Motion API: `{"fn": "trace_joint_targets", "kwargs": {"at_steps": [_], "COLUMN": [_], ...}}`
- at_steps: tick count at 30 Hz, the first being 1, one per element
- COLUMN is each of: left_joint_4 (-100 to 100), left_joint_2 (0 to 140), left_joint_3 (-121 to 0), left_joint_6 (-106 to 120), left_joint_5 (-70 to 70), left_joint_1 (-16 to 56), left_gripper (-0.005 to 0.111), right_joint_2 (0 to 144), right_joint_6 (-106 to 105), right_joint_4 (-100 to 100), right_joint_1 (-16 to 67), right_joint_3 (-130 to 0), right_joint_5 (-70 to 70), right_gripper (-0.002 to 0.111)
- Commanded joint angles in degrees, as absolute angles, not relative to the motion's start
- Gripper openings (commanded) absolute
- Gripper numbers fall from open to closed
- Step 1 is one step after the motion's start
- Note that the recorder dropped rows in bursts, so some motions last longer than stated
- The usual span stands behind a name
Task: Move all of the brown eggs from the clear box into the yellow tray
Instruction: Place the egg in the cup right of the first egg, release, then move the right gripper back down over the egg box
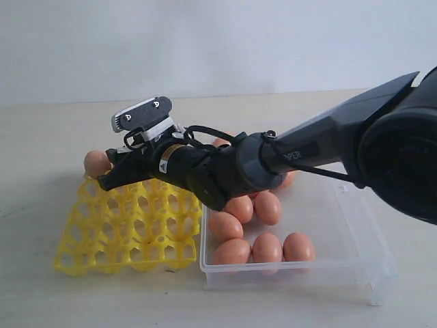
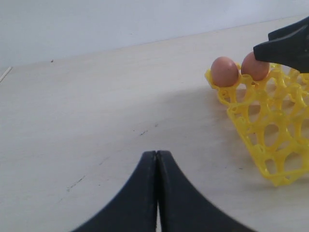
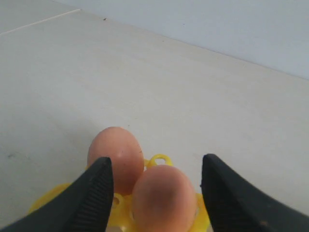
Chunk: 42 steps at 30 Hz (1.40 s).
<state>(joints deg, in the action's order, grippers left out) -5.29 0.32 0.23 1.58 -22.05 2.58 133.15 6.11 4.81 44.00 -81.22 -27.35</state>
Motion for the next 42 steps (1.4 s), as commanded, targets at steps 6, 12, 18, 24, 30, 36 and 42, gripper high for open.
{"fn": "trace_joint_targets", "kwargs": {"at_steps": [6, 12, 18, 24, 30, 36, 42], "left_joint_4": [-5.1, -5.1, -5.1, -5.1, -5.1, -5.1, -5.1], "left_joint_2": [0.0, 0.0, 0.0, 0.0, 0.0, 0.0, 0.0], "left_joint_3": [0.0, 0.0, 0.0, 0.0, 0.0, 0.0, 0.0], "left_joint_6": [1.3, 1.3, 1.3, 1.3, 1.3, 1.3, 1.3], "left_joint_5": [-21.7, -21.7, -21.7, -21.7, -21.7, -21.7, -21.7], "left_joint_1": [2.9, 2.9, 2.9, 2.9, 2.9, 2.9, 2.9], "left_gripper": [0.0, 0.0, 0.0, 0.0, 0.0, 0.0, 0.0], "right_joint_2": [117.7, 106.5, 96.7, 90.2, 90.3, 92.6, 97.5], "right_joint_6": [5.7, 5.5, -2.1, -2.5, -0.8, 0.6, 4.4], "right_joint_4": [5.0, 3.3, -1.2, -4.6, -6.9, -9.1, -9.3], "right_joint_1": [43.5, 43.5, 43.1, 39.4, 32.3, 28.8, 28.8], "right_joint_3": [-81.0, -77.3, -68.3, -60.5, -60.0, -60.0, -60.0], "right_joint_5": [-8.3, 16.4, 29.7, 41.1, 52.7, 53.8, 52.9], "right_gripper": [0.054, 0.034, 0.0, 0.0, 0.013, 0.038, 0.054]}}
